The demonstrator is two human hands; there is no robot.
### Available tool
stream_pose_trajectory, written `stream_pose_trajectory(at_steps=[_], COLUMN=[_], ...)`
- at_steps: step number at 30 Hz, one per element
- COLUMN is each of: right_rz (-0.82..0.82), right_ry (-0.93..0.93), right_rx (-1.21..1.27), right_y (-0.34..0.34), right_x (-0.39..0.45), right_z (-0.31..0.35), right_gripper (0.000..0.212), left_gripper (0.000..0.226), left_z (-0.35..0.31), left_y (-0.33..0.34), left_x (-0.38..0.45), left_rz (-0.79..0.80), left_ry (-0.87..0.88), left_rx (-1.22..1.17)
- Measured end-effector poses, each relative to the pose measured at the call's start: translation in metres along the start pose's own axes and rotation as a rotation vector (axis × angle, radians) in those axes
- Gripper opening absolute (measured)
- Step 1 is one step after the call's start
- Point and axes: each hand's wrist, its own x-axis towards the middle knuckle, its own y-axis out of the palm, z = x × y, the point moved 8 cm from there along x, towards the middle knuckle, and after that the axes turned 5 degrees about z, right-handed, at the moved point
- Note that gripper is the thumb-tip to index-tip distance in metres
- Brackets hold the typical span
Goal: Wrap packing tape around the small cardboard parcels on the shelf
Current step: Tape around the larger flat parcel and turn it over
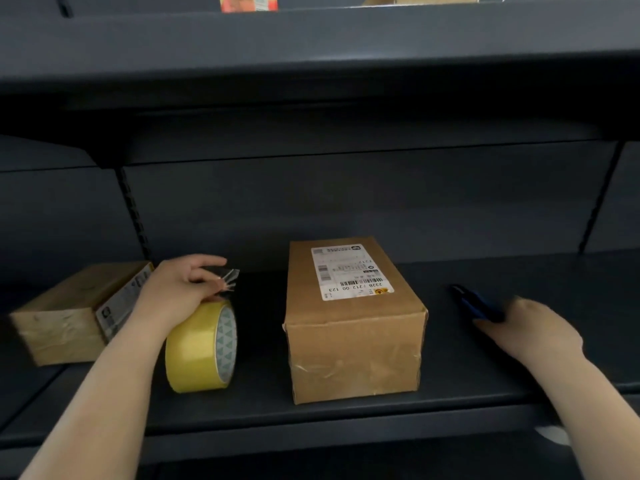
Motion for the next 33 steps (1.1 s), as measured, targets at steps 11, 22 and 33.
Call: stream_pose_trajectory(at_steps=[11, 22, 33], right_rz=[0.159, 0.747, 0.477], right_ry=[-0.705, -0.405, -0.749], right_rx=[0.742, 0.967, 1.261], right_y=[-0.039, 0.004, -0.017], right_x=[-0.113, -0.084, -0.092], right_z=[0.109, 0.136, 0.146], right_gripper=[0.118, 0.042, 0.074], left_gripper=[0.049, 0.049, 0.099], left_z=[-0.017, -0.02, -0.037], left_y=[0.016, 0.082, 0.067], left_x=[-0.015, -0.017, -0.035], left_rz=[0.241, 0.765, 0.824], left_ry=[0.068, -0.142, 0.007], left_rx=[-0.128, -0.413, -0.678])
